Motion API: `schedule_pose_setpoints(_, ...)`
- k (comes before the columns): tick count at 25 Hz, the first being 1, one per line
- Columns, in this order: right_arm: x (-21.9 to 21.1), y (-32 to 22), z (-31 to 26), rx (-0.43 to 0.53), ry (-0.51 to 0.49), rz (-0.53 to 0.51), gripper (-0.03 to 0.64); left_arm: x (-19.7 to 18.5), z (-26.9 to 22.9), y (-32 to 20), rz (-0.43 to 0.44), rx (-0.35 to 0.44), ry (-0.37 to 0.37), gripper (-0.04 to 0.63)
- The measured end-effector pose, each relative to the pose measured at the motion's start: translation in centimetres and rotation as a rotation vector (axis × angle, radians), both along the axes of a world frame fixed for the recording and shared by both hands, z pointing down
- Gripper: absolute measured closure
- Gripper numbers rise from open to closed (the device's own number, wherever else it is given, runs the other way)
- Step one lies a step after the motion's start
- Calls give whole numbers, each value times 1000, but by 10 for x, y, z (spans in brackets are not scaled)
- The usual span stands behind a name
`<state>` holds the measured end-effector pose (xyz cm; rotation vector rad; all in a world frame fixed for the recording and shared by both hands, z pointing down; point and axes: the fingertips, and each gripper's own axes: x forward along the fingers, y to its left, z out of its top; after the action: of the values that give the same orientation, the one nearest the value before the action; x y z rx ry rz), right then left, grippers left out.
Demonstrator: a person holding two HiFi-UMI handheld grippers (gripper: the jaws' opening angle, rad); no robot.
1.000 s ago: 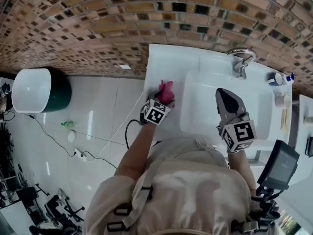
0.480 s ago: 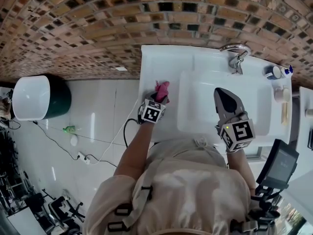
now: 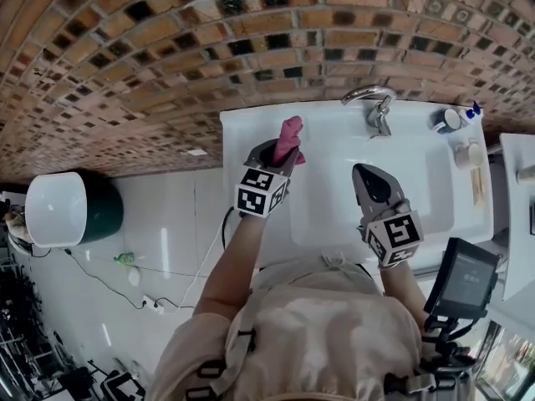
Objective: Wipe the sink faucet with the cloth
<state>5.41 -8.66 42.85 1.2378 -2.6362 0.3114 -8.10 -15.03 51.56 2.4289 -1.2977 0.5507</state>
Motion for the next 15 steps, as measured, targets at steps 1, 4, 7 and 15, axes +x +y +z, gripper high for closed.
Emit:
schedule_pose_setpoints(1, 5, -1, 1, -1, 0, 6, 623, 19, -23, -9, 33, 33, 36, 468)
schedule_pose_setpoints(4, 22, -5, 7, 6, 12, 22, 623, 74, -77, -34, 137, 124, 98, 468)
schedule_pose_setpoints(7, 33, -7, 9, -4, 14, 36, 623, 121, -108, -56, 219, 175, 116, 468)
schedule_pose_setpoints(15, 60, -12, 10, -23, 14, 66, 623, 200, -113, -98, 268, 147, 96, 466)
